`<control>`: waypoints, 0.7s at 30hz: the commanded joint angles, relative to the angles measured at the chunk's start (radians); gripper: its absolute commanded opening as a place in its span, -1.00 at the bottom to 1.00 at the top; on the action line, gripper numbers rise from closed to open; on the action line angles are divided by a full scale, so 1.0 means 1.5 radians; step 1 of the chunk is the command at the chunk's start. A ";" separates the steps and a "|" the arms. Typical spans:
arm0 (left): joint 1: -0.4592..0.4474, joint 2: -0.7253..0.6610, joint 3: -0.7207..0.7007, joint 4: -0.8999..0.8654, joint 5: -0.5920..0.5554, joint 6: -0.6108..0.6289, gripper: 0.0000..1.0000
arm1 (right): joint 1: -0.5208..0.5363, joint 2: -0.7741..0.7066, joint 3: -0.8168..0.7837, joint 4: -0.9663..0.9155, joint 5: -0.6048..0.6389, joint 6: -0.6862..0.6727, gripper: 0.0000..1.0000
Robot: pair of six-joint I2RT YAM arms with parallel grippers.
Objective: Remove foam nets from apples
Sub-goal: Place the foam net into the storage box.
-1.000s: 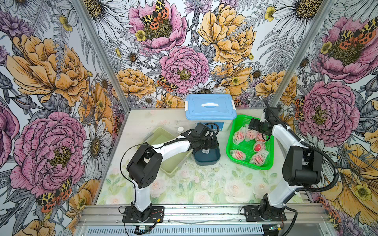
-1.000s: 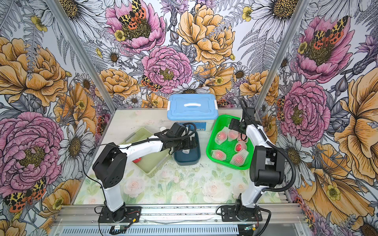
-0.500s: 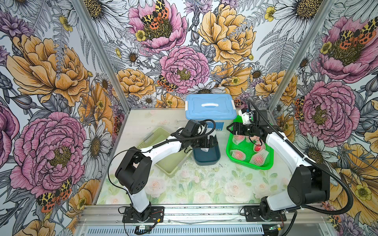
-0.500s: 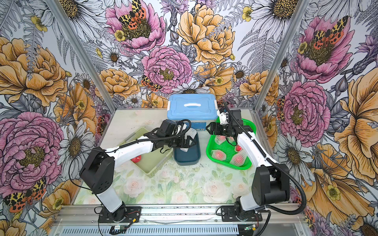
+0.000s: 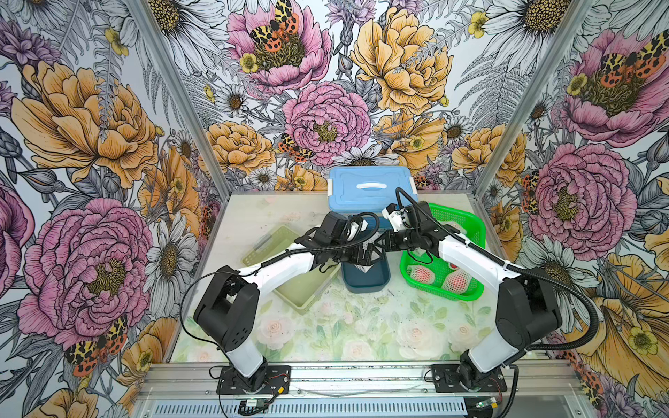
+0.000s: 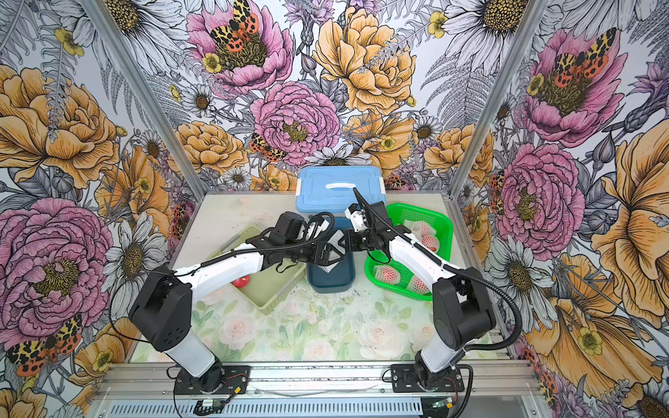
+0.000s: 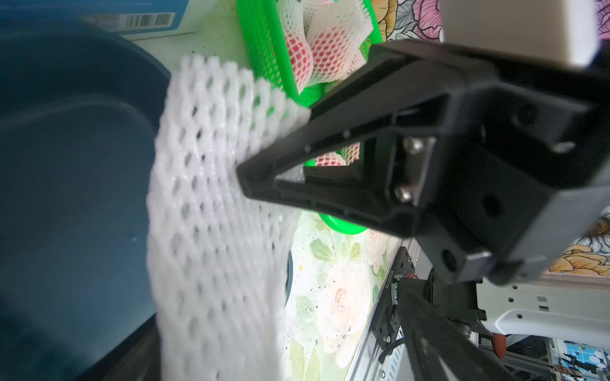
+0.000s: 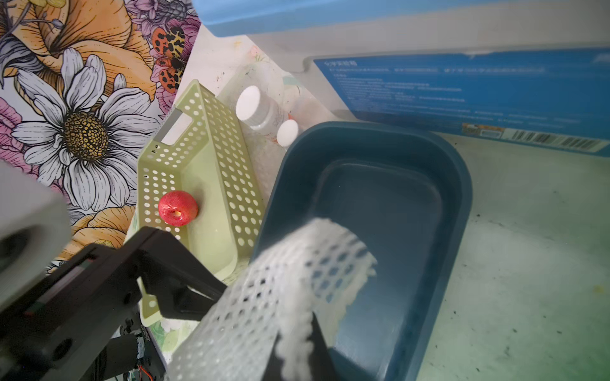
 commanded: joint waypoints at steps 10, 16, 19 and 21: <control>0.180 -0.192 -0.049 -0.071 -0.031 0.026 0.98 | 0.022 0.038 0.026 0.021 -0.008 0.006 -0.37; 0.185 -0.196 -0.044 -0.071 -0.020 0.026 0.98 | 0.056 0.037 0.034 0.018 -0.013 0.000 0.64; 0.184 -0.192 -0.044 -0.071 -0.019 0.028 0.98 | 0.053 0.010 0.025 0.015 0.012 -0.004 0.76; 0.183 -0.192 -0.044 -0.071 -0.016 0.030 0.98 | 0.037 -0.008 0.018 0.012 0.028 -0.003 0.76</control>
